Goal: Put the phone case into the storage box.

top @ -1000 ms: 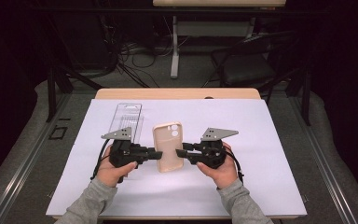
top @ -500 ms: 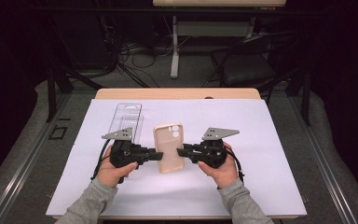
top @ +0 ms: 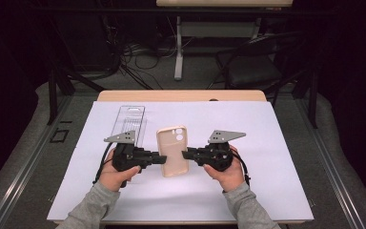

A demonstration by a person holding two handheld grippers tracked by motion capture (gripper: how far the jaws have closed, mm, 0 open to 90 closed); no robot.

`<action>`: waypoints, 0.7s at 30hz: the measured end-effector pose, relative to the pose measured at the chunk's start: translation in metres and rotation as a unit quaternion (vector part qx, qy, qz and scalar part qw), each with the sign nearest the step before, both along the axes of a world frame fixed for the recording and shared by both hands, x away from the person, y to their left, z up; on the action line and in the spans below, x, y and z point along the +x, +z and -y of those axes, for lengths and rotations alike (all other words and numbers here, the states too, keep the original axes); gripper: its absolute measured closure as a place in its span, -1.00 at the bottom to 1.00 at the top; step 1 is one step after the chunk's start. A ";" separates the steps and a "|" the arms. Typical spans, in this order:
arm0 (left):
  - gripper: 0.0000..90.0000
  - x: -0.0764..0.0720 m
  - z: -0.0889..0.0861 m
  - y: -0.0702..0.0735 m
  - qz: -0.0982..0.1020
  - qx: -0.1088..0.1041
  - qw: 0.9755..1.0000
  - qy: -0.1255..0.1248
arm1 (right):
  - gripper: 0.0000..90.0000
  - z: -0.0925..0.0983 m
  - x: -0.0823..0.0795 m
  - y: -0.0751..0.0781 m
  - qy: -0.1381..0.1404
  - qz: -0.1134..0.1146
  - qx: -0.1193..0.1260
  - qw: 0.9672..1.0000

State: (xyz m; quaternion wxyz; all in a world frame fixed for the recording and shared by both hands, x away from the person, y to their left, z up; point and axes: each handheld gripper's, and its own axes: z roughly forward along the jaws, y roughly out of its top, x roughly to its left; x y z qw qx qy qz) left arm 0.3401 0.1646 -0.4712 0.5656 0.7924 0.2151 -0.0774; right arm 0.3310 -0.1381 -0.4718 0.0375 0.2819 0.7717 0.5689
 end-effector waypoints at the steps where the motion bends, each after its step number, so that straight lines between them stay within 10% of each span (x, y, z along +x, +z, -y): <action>1: 0.78 0.000 0.000 0.000 -0.001 -0.001 1.000 0.000 | 0.79 0.000 0.000 0.000 0.001 0.000 0.000 1.000; 21: 0.78 0.000 0.001 0.000 0.006 0.002 1.000 -0.004 | 0.81 0.004 0.004 -0.003 0.016 -0.009 0.013 1.000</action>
